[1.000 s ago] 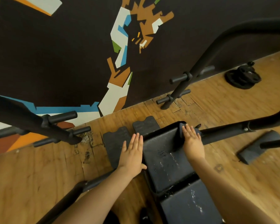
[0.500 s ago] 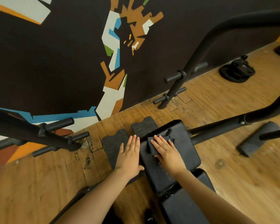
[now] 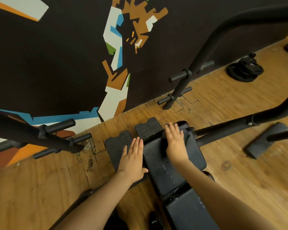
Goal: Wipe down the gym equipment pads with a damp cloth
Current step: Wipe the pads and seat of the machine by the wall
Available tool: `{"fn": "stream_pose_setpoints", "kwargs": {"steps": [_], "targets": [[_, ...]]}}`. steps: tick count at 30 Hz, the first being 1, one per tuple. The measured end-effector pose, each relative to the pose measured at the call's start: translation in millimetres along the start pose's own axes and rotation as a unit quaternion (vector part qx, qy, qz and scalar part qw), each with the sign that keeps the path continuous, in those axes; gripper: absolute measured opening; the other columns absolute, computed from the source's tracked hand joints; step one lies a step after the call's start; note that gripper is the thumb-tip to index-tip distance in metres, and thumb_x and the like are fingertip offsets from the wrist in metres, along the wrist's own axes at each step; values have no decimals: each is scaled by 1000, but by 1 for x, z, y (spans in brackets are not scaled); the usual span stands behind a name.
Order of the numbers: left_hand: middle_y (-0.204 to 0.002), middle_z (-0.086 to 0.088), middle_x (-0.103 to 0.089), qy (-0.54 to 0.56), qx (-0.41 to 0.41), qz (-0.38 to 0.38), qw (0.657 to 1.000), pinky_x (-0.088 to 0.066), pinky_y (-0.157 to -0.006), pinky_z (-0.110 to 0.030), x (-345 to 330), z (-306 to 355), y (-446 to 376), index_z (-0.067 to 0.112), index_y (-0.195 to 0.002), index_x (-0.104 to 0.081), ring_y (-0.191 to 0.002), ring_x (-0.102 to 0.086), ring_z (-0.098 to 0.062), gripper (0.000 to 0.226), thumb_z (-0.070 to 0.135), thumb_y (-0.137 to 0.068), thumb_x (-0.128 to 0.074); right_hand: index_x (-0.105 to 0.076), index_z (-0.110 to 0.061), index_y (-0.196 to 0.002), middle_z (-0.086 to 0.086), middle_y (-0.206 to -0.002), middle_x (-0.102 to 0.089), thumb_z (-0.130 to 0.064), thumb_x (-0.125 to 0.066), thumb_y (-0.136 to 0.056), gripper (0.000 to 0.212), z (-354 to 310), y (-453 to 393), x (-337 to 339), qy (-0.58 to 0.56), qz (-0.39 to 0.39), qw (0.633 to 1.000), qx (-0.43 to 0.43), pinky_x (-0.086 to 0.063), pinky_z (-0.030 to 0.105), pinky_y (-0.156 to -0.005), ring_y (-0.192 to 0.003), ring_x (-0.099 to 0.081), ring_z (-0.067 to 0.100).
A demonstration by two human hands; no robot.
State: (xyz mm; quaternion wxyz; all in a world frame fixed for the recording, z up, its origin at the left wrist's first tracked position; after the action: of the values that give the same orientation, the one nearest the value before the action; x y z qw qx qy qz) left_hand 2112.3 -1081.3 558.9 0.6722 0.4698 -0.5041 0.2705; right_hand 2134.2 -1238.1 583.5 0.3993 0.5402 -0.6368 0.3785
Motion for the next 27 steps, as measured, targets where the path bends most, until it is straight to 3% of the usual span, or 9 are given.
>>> {"fn": "stream_pose_setpoints", "kwargs": {"steps": [3,5,7,9,14,16,19,22,27], "targets": [[-157,-11,23,-1,3,2,1000,1,-119,-43,0,0,-1,5,-146,23,-145,20,-23,109,54,-89,-55,-4,-11,-148,4,-152,12,-3,-49,-88,75,-47,34,-30,-13,-38,994,101,11,39,-113,-135,24,22],[-157,-11,21,-4,2,3,1000,1,-119,-44,1,1,-1,5,-147,21,-145,19,-23,108,55,-89,-55,-20,-8,-146,10,-154,-10,-10,-59,-85,73,-52,45,-37,-12,-26,989,142,-7,44,-113,-139,2,26],[-157,-11,21,-3,1,2,1000,1,-119,-44,1,1,-1,4,-147,21,-145,18,-23,109,55,-88,-56,-31,-13,-144,7,-151,-26,-1,-58,-83,67,-35,37,-34,-16,-16,984,175,-15,44,-112,-139,-10,22],[-157,-12,21,-8,0,-3,1000,0,-118,-44,2,0,0,4,-146,23,-145,19,-24,109,55,-89,-55,-24,-20,-145,-3,-150,-17,13,-48,-80,76,-8,23,-22,-8,-16,984,179,-7,39,-116,-139,-3,16],[-157,-12,22,-6,6,-7,1000,0,-119,-45,1,0,-1,4,-144,26,-144,19,-25,109,54,-89,-54,-23,-19,-147,-2,-156,-9,25,-39,-77,84,69,-12,19,-99,35,992,-72,-2,31,-114,-144,0,17],[-156,-13,23,-9,6,-12,1000,-1,-119,-46,0,1,-1,4,-144,26,-144,20,-26,109,54,-89,-55,-20,-17,-148,0,-157,-7,23,-39,-80,81,62,-12,17,-104,60,987,-103,0,33,-116,-144,4,17],[-156,-13,23,-15,13,-5,1000,-1,-120,-46,-1,0,0,3,-143,26,-144,20,-26,110,52,-89,-57,-25,-12,-145,2,-154,-11,18,-46,-80,75,-4,14,-9,-115,57,992,15,2,36,-116,-141,7,18],[-156,-11,25,-2,19,2,1000,0,-120,-44,-1,1,1,5,-146,23,-144,20,-23,109,42,-88,-61,-38,-2,-139,13,-147,-30,1,-75,-67,80,-60,55,-42,-105,15,982,154,-12,49,-110,-137,-14,31],[-156,-8,26,31,27,18,999,2,-120,-43,-2,-1,4,8,-146,24,-144,22,-21,109,48,-88,-59,-45,-2,-134,17,-141,-42,-5,-71,-70,70,-54,46,-37,-86,15,979,182,-15,54,-105,-133,-19,33]]}}
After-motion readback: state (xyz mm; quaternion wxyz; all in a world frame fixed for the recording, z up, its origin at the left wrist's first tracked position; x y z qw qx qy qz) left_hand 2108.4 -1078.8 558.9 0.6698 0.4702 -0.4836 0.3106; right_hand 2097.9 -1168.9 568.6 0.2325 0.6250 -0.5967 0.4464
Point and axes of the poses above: each hand's wrist, its own y-axis away from the middle knuckle, its own x-axis out of the back of the hand, z = x × y, the point moved 8 cm from there along -y, towards the middle knuckle
